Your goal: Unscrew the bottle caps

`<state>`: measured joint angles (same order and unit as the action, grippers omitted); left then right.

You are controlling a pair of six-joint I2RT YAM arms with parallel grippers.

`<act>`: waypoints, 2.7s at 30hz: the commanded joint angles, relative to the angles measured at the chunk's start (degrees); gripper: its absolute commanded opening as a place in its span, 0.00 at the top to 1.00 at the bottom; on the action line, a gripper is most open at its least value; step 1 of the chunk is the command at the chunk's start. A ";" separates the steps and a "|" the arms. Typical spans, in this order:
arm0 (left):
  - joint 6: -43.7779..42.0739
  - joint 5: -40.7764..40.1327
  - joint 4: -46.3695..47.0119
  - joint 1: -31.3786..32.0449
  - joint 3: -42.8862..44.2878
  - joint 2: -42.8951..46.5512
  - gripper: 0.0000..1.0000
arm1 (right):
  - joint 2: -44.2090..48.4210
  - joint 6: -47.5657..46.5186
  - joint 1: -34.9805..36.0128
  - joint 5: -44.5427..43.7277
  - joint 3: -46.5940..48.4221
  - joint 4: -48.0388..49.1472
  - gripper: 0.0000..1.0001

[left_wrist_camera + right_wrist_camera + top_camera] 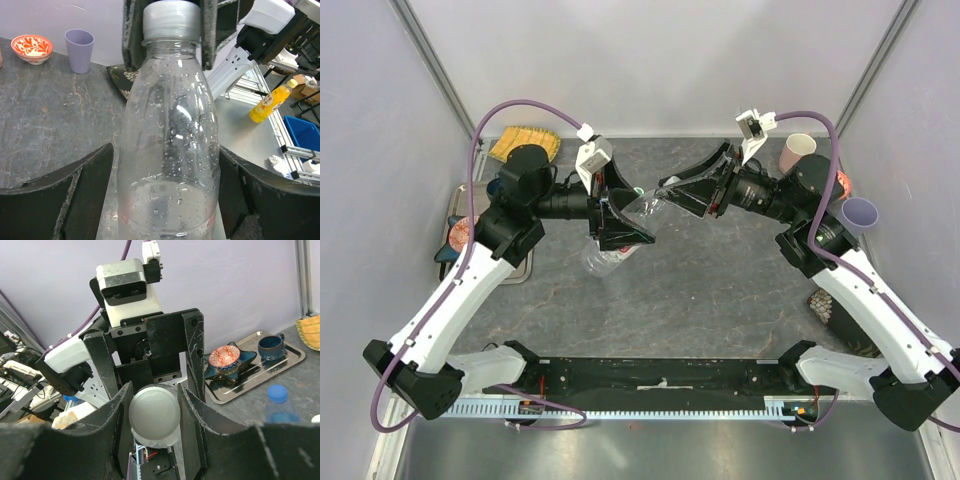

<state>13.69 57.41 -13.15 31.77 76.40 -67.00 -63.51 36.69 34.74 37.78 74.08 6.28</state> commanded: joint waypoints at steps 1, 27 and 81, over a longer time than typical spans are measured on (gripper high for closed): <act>-4.20 1.92 -0.91 0.40 -0.90 1.70 0.19 | -0.83 3.83 0.06 3.70 2.65 6.11 1.00; -12.80 -50.88 5.76 9.80 -3.37 6.45 0.55 | -2.23 1.54 0.06 -31.54 17.32 -20.52 0.17; -15.11 -21.85 1.28 19.91 -4.16 10.75 0.59 | -0.66 -14.27 3.84 -6.42 7.66 -16.84 1.00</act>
<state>-4.27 12.05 -12.51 50.68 68.82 -57.49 -64.77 28.51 38.50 21.30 84.07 -13.61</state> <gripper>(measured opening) 0.639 0.370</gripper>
